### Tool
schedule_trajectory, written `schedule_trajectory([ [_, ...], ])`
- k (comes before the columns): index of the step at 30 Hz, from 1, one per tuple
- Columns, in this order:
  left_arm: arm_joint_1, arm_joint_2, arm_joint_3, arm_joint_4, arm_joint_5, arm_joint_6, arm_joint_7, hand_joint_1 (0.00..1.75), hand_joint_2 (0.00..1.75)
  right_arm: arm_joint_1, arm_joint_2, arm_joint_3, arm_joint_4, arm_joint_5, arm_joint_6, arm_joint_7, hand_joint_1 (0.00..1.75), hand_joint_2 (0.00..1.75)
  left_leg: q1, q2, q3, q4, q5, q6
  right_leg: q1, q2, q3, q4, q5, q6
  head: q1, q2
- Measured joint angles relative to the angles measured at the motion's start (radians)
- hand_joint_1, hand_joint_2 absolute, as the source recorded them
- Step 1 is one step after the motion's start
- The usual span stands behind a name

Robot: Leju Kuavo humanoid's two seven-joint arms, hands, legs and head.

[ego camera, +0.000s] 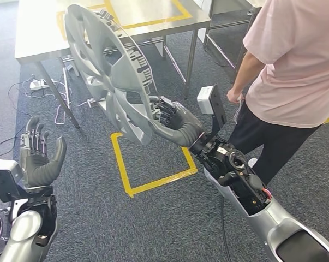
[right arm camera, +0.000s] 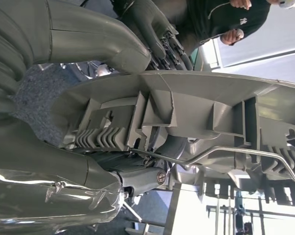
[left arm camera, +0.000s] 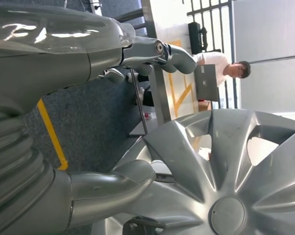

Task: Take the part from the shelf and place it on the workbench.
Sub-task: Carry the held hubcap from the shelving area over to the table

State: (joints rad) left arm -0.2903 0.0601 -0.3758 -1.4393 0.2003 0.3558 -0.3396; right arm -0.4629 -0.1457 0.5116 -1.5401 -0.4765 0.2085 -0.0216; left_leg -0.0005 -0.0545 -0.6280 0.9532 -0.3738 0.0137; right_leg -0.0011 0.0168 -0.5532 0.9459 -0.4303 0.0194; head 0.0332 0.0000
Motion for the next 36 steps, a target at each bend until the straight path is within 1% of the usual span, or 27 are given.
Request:
schedule_trajectory([
  [4, 0.000, 0.001, 0.000, -0.002, 0.000, 0.000, 0.002, 0.00, 1.75, 0.001, 0.000, 0.000, 0.000, 0.000, 0.000, 0.000, 1.75, 1.75, -0.001, 0.000, -0.001, 0.001, -0.001, 0.001, -0.001, 0.000, 0.000, -0.001, 0.000, 0.001, 0.000, 0.000],
  [7, 0.000, 0.003, 0.000, -0.006, 0.000, 0.000, 0.003, 0.00, 1.75, 0.001, 0.000, 0.000, 0.001, 0.000, 0.001, -0.001, 1.75, 1.75, -0.004, -0.001, 0.004, -0.004, -0.003, 0.015, -0.004, 0.000, 0.005, -0.011, 0.000, 0.009, -0.003, 0.000],
  [8, 0.000, 0.004, 0.000, -0.008, 0.000, 0.000, 0.003, 0.00, 1.75, 0.002, 0.000, -0.001, 0.001, 0.000, 0.001, -0.001, 1.75, 1.75, -0.002, 0.000, 0.013, -0.016, -0.001, 0.019, -0.003, -0.001, 0.005, -0.008, -0.003, 0.012, -0.004, 0.000],
  [9, 0.000, 0.004, -0.001, -0.010, 0.000, 0.000, 0.003, 0.00, 1.75, 0.002, 0.000, -0.001, 0.001, 0.000, 0.001, -0.001, 1.75, 1.75, 0.003, 0.003, 0.024, -0.028, 0.001, 0.021, -0.003, -0.002, -0.002, 0.009, -0.016, 0.014, -0.003, 0.000],
  [10, 0.000, 0.004, -0.001, -0.011, 0.000, 0.000, 0.004, 0.00, 1.75, 0.002, 0.000, -0.001, 0.000, 0.000, 0.001, -0.001, 1.75, 1.75, 0.007, 0.005, 0.033, -0.038, 0.004, 0.023, -0.003, -0.003, -0.020, 0.052, -0.038, 0.016, 0.000, 0.000],
  [12, 0.001, 0.004, -0.002, -0.012, 0.000, 0.000, 0.004, 0.00, 1.75, 0.004, 0.000, -0.001, 0.000, 0.000, 0.002, -0.002, 1.75, 1.75, 0.011, 0.007, 0.042, -0.043, 0.001, 0.024, -0.012, -0.005, -0.089, 0.191, -0.097, 0.023, 0.007, 0.000],
  [13, 0.002, 0.004, -0.002, -0.012, 0.000, 0.000, 0.004, 0.00, 1.75, 0.005, 0.000, -0.001, 0.001, 0.000, 0.002, -0.002, 1.75, 1.75, 0.012, 0.007, 0.044, -0.042, -0.002, 0.022, -0.016, -0.005, -0.123, 0.253, -0.116, 0.028, 0.010, 0.000],
  [14, 0.004, 0.004, -0.002, -0.012, 0.000, 0.000, 0.004, 0.00, 1.75, 0.007, 0.000, -0.001, 0.001, 0.000, 0.002, -0.002, 1.75, 1.75, 0.015, 0.007, 0.046, -0.040, -0.006, 0.019, -0.021, -0.006, -0.142, 0.282, -0.116, 0.034, 0.011, 0.000],
  [15, 0.006, 0.004, -0.003, -0.012, 0.000, 0.000, 0.004, 0.00, 1.75, 0.009, 0.000, -0.001, 0.002, 0.000, 0.002, -0.002, 1.75, 1.75, 0.019, 0.006, 0.050, -0.037, -0.011, 0.013, -0.026, -0.007, -0.141, 0.269, -0.095, 0.040, 0.012, 0.000],
  [16, 0.007, 0.004, -0.003, -0.012, 0.001, 0.000, 0.004, 0.00, 1.75, 0.011, 0.000, -0.001, 0.003, 0.000, 0.002, -0.002, 1.75, 1.75, 0.024, 0.004, 0.053, -0.031, -0.018, 0.006, -0.032, -0.007, -0.121, 0.218, -0.058, 0.047, 0.014, 0.000],
  [17, 0.007, 0.004, -0.003, -0.012, 0.001, 0.000, 0.004, 0.00, 1.75, 0.013, 0.000, -0.001, 0.005, 0.000, 0.002, -0.001, 1.75, 1.75, 0.029, 0.002, 0.056, -0.022, -0.027, -0.002, -0.038, -0.007, -0.090, 0.146, -0.018, 0.055, 0.017, 0.000],
  [18, 0.007, 0.004, -0.003, -0.012, 0.001, 0.000, 0.004, 0.00, 1.75, 0.013, 0.000, 0.000, 0.006, 0.000, 0.002, -0.001, 1.75, 1.75, 0.029, 0.000, 0.055, -0.012, -0.036, -0.011, -0.041, -0.002, -0.058, 0.083, 0.007, 0.062, 0.022, 0.000],
  [19, 0.007, 0.004, -0.003, -0.013, 0.001, 0.000, 0.004, 0.00, 1.75, 0.014, 0.000, 0.000, 0.007, 0.000, 0.003, -0.002, 1.75, 1.75, 0.029, -0.002, 0.050, -0.002, -0.042, -0.019, -0.044, 0.002, -0.037, 0.041, 0.018, 0.061, 0.026, 0.000],
  [20, 0.007, 0.004, -0.003, -0.013, 0.001, 0.000, 0.004, 0.00, 1.75, 0.015, 0.000, 0.000, 0.008, 0.000, 0.004, -0.003, 1.75, 1.75, 0.028, -0.003, 0.045, 0.005, -0.046, -0.026, -0.043, 0.006, -0.028, 0.023, 0.016, 0.057, 0.026, 0.000],
  [22, 0.008, 0.005, -0.003, -0.015, 0.001, 0.001, 0.004, 0.00, 1.75, 0.016, 0.000, 0.000, 0.008, 0.001, 0.006, -0.005, 1.75, 1.75, 0.028, -0.005, 0.038, 0.009, -0.046, -0.035, -0.039, 0.007, -0.028, 0.025, 0.007, 0.035, 0.019, 0.000],
  [24, 0.007, 0.006, -0.004, -0.016, 0.000, 0.002, 0.003, 0.00, 1.75, 0.016, 0.000, -0.001, 0.008, 0.002, 0.005, -0.004, 1.75, 1.75, 0.030, 0.009, 0.031, 0.030, -0.058, -0.043, -0.038, 0.004, -0.020, 0.025, 0.001, 0.020, 0.011, 0.000],
  [25, 0.006, 0.006, -0.004, -0.017, 0.000, 0.002, 0.002, 0.00, 1.75, 0.016, 0.001, -0.002, 0.008, 0.003, 0.005, -0.005, 1.75, 1.75, 0.030, 0.022, 0.011, 0.071, -0.074, -0.047, -0.039, 0.002, -0.013, 0.024, -0.003, 0.012, 0.005, 0.000],
  [26, 0.005, 0.006, -0.004, -0.018, 0.000, 0.002, 0.002, 0.00, 1.75, 0.017, 0.001, -0.002, 0.008, 0.003, 0.005, -0.005, 1.75, 1.75, 0.029, 0.034, -0.025, 0.136, -0.095, -0.049, -0.037, -0.001, -0.008, 0.023, -0.007, 0.006, -0.001, 0.000],
  [28, 0.006, 0.007, -0.004, -0.018, 0.001, 0.003, 0.001, 0.00, 1.75, 0.017, 0.001, -0.002, 0.008, 0.006, 0.006, -0.007, 1.75, 1.75, 0.028, 0.045, -0.122, 0.284, -0.131, -0.048, -0.033, -0.005, 0.001, 0.023, -0.018, -0.003, -0.012, 0.000],
  [29, 0.008, 0.007, -0.004, -0.018, 0.001, 0.003, 0.001, 0.00, 1.75, 0.017, 0.001, -0.001, 0.008, 0.008, 0.007, -0.007, 1.75, 1.75, 0.027, 0.046, -0.157, 0.326, -0.131, -0.045, -0.030, -0.007, 0.007, 0.023, -0.023, -0.005, -0.014, 0.000],
  [30, 0.009, 0.008, -0.004, -0.018, 0.001, 0.004, 0.001, 0.00, 1.75, 0.017, 0.001, -0.001, 0.008, 0.010, 0.007, -0.007, 1.75, 1.75, 0.026, 0.046, -0.171, 0.327, -0.111, -0.041, -0.028, -0.008, 0.015, 0.023, -0.030, -0.006, -0.015, 0.000],
  [31, 0.009, 0.008, -0.004, -0.018, 0.002, 0.005, 0.001, 0.00, 1.75, 0.018, 0.001, -0.001, 0.008, 0.012, 0.007, -0.006, 1.75, 1.75, 0.023, 0.046, -0.162, 0.284, -0.074, -0.034, -0.026, -0.009, 0.024, 0.023, -0.037, -0.006, -0.016, 0.000],
  [32, 0.009, 0.008, -0.004, -0.019, 0.002, 0.005, 0.001, 0.00, 1.75, 0.019, 0.001, -0.001, 0.008, 0.012, 0.007, -0.005, 1.75, 1.75, 0.019, 0.048, -0.135, 0.209, -0.026, -0.024, -0.025, -0.010, 0.035, 0.022, -0.045, -0.006, -0.017, 0.000],
  [33, 0.008, 0.008, -0.004, -0.019, 0.002, 0.005, 0.000, 0.00, 1.75, 0.019, 0.001, -0.001, 0.008, 0.012, 0.008, -0.005, 1.75, 1.75, 0.011, 0.051, -0.102, 0.134, 0.009, -0.014, -0.023, -0.010, 0.043, 0.022, -0.053, -0.003, -0.017, 0.000],
  [34, 0.008, 0.009, -0.004, -0.020, 0.003, 0.006, 0.000, 0.00, 1.75, 0.019, 0.001, -0.001, 0.008, 0.012, 0.008, -0.006, 1.75, 1.75, 0.004, 0.053, -0.073, 0.071, 0.030, -0.007, -0.021, -0.010, 0.048, 0.020, -0.060, 0.001, -0.019, 0.000],
  [35, 0.007, 0.009, -0.004, -0.020, 0.003, 0.006, 0.000, 0.00, 1.75, 0.019, 0.001, -0.001, 0.008, 0.012, 0.008, -0.006, 1.75, 1.75, -0.002, 0.054, -0.055, 0.033, 0.035, -0.003, -0.019, -0.010, 0.052, 0.017, -0.065, 0.006, -0.019, 0.000],
  [36, 0.006, 0.009, -0.004, -0.021, 0.003, 0.006, -0.001, 0.00, 1.75, 0.019, 0.001, -0.001, 0.008, 0.012, 0.008, -0.007, 1.75, 1.75, -0.005, 0.054, -0.047, 0.019, 0.025, 0.000, -0.018, -0.010, 0.056, 0.016, -0.067, 0.012, -0.020, 0.000],
])
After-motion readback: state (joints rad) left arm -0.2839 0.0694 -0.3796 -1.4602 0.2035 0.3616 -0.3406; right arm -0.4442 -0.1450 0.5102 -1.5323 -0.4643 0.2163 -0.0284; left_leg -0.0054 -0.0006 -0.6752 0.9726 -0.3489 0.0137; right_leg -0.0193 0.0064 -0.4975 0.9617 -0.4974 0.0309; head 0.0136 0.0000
